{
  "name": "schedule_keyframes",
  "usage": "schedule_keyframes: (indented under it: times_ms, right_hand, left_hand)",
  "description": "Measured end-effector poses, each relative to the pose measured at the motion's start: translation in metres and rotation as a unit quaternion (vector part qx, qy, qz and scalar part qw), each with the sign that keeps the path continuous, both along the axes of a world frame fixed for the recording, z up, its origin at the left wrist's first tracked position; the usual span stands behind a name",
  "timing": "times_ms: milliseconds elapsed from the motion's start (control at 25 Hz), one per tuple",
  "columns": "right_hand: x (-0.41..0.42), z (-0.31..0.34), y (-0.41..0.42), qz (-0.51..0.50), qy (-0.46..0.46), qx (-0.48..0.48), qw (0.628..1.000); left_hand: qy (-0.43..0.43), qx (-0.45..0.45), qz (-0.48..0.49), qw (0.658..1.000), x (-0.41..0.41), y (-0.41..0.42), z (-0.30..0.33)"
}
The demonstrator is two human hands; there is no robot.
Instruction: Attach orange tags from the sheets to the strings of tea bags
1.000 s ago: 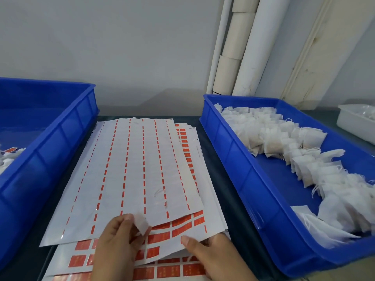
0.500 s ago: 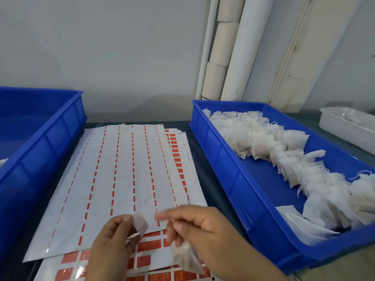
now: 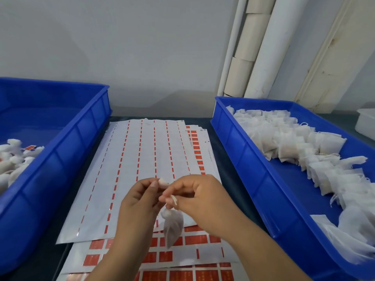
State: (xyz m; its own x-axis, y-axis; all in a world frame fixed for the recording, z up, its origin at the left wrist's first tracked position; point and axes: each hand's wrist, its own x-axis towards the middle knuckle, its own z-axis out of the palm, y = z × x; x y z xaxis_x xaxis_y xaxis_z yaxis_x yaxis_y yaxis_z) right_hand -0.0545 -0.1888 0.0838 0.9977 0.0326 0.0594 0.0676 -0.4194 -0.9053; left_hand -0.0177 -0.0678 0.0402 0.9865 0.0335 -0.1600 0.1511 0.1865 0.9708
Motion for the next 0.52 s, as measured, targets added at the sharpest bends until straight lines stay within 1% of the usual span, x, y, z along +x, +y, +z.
schedule_keyframes:
  times_ms: [200, 320, 400, 520]
  right_hand:
    - [0.010, -0.001, -0.006, 0.011, -0.012, -0.041, 0.999]
    - [0.018, -0.007, -0.006, -0.027, -0.046, -0.065, 0.996]
    - [0.022, -0.009, -0.008, -0.048, -0.051, -0.039, 0.997]
    - [0.024, -0.009, -0.009, -0.045, -0.023, 0.018, 0.999]
  left_hand:
    - [0.015, 0.002, -0.010, 1.000, -0.001, -0.004, -0.001]
    - [0.034, -0.029, -0.037, 0.998, 0.001, -0.004, -0.001]
    - [0.063, -0.063, -0.055, 0.995, 0.002, -0.004, -0.001]
    - [0.098, -0.087, -0.063, 0.989, 0.002, -0.004, -0.003]
